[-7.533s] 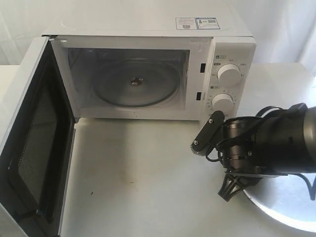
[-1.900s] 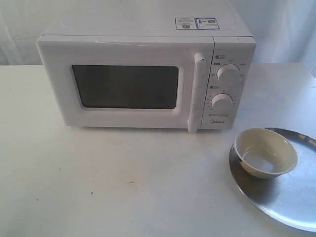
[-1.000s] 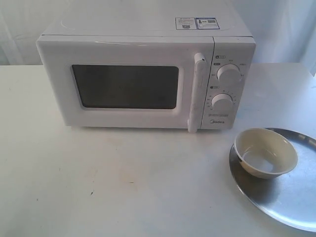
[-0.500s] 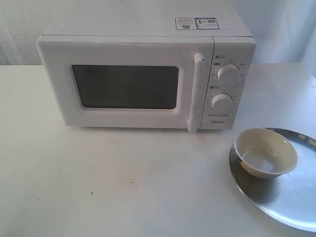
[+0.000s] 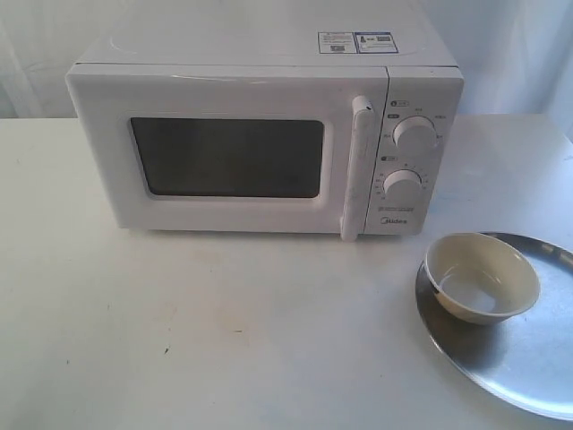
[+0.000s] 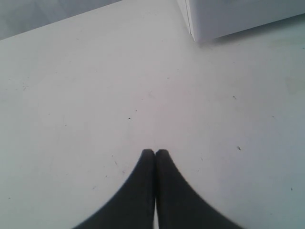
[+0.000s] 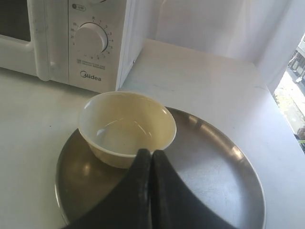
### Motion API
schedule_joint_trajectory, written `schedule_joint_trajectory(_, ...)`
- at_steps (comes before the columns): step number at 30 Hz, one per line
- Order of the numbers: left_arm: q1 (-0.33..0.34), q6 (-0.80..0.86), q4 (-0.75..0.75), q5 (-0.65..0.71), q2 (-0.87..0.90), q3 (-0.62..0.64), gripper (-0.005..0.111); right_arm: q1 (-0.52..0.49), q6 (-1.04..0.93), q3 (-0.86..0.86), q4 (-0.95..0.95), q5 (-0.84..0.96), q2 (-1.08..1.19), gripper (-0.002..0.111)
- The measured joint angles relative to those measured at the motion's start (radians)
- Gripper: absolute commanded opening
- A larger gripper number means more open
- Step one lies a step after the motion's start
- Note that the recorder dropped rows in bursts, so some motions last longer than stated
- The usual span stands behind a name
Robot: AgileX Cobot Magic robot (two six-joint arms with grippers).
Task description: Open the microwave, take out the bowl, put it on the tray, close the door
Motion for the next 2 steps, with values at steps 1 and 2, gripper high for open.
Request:
schedule_joint_trajectory(1,0.000,0.000,0.000,0.000,0.000,0.000,0.000,0.000,0.000,0.000,0.000,0.000,0.000,0.000)
schedule_joint_trajectory(2,0.000,0.000,0.000,0.000,0.000,0.000,0.000,0.000,0.000,0.000,0.000,0.000,0.000,0.000)
